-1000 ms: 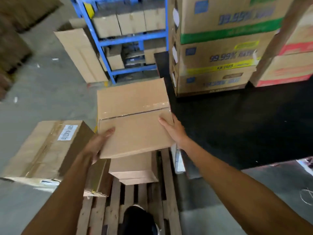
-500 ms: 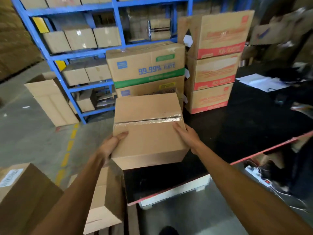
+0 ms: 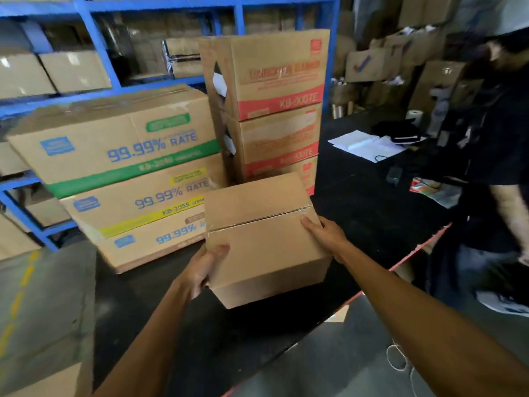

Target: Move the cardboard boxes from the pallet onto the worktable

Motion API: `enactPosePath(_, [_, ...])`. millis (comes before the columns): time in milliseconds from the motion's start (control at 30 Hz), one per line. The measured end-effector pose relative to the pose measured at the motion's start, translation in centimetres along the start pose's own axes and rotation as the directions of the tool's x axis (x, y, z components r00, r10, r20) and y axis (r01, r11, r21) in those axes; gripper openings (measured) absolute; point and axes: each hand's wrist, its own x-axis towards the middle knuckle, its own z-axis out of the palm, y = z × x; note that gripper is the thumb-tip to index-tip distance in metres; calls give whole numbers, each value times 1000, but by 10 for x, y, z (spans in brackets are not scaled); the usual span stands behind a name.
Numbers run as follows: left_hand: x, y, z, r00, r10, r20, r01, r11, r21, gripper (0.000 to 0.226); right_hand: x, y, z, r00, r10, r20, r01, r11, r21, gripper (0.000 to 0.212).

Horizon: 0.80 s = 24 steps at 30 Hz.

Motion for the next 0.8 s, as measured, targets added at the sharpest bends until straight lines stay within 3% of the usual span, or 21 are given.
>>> enactPosePath(167, [46,9,56,998,-56,22,56,998,31,33,50,13,-46,999,48,1,-48,996,-69,53])
enactPosePath(333, [88,24,112,994,-107,-1,107,993,41,60,116,21,-94,999,38,5,-37,985,-169,53])
enactPosePath(633, [140,21,224,974,-179,-140,173,983,-58,50,231,37,-173,994,-26,102,60,936,-346,55])
enactPosePath(800, [151,13,256,957,-197,-212,182,979,-87,54,252,54,-189,986,-16,168,68,949,-309,60])
